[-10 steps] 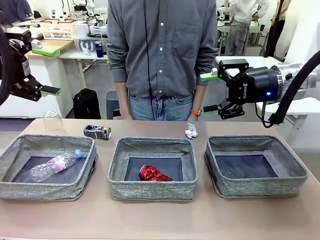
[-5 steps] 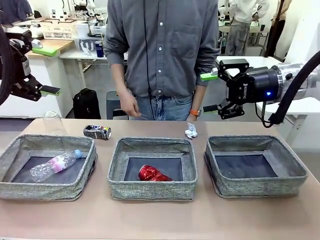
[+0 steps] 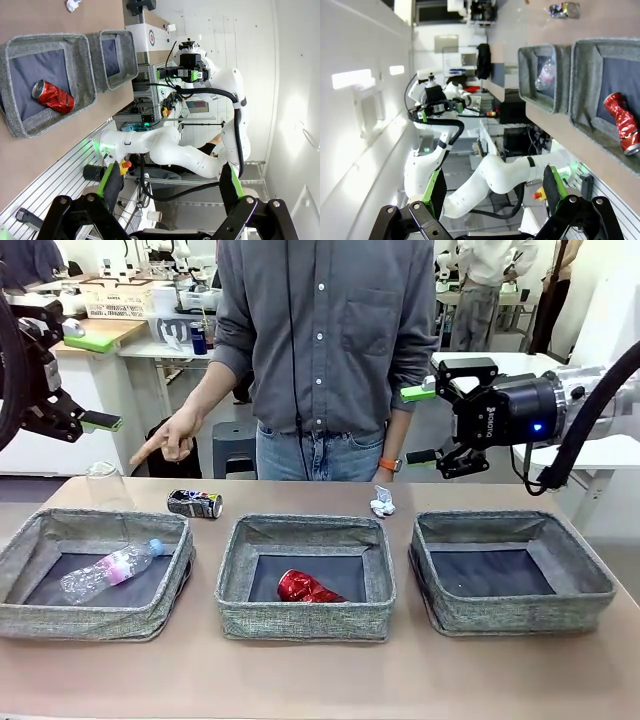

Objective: Sort the waste into the appropriate baskets.
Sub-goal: Pick up the waste item pointed out by the person.

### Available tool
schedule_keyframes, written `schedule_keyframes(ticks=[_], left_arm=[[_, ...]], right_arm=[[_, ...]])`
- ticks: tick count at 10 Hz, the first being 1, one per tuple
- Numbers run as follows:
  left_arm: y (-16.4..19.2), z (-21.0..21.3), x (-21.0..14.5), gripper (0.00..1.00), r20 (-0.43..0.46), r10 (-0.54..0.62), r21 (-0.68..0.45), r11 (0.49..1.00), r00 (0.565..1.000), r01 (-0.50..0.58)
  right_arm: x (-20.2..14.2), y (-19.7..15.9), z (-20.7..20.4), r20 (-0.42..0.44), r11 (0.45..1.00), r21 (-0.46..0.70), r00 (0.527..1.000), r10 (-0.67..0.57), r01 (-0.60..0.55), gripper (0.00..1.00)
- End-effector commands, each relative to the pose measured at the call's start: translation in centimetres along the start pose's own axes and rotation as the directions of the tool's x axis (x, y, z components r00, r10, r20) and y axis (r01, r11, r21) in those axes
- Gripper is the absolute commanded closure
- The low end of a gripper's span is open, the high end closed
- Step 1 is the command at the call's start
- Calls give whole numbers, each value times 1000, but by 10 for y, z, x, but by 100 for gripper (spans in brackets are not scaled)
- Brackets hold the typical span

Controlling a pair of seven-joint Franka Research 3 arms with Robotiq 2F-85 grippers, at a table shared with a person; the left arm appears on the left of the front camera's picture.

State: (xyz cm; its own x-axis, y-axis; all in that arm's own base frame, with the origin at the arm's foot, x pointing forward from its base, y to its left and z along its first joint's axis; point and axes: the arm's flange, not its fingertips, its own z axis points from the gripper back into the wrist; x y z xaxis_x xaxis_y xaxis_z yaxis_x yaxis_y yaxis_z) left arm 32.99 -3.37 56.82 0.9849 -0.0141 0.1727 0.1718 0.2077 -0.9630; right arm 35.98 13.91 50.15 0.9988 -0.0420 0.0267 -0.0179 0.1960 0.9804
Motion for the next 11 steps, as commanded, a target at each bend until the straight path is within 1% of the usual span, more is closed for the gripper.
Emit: schedule_keyframes(ticks=[1, 4, 5, 6, 7, 8, 9, 10, 11], left_arm=[[-5, 1, -1, 0, -3, 9, 0, 1000, 1000, -9], [0, 0, 0, 0, 0, 0, 0, 1000, 1000, 0], [4, 5, 7, 0, -37, -417, 11, 909, 908, 418], [15, 13, 12, 0, -179, -663, 37, 734, 727, 678], [23, 34, 16, 0, -109, -775, -77, 631, 622, 772], [24, 67, 17, 0, 61, -840, -209, 517, 539, 830], [26, 102, 13, 0, 199, -864, -251, 411, 462, 876], [28, 134, 5, 0, 263, -891, -359, 265, 369, 895], [34, 170, -5, 0, 355, -899, -460, 70, 255, 885]], right_arm=[[4, 2, 0, -4, 1000, 18, 1000, 17, -17, 0], [4, 2, 0, -4, 1000, 18, 1000, 17, -17, 0], [4, 2, 0, -4, 1000, 18, 1000, 17, -17, 0], [4, 2, 0, -4, 1000, 18, 1000, 17, -17, 0], [4, 2, 0, -4, 1000, 18, 1000, 17, -17, 0], [4, 2, 0, -4, 1000, 18, 1000, 17, -17, 0], [4, 2, 0, -4, 1000, 18, 1000, 17, -17, 0], [4, 2, 0, -4, 1000, 18, 1000, 17, -17, 0], [4, 2, 0, -4, 1000, 18, 1000, 17, -17, 0]])
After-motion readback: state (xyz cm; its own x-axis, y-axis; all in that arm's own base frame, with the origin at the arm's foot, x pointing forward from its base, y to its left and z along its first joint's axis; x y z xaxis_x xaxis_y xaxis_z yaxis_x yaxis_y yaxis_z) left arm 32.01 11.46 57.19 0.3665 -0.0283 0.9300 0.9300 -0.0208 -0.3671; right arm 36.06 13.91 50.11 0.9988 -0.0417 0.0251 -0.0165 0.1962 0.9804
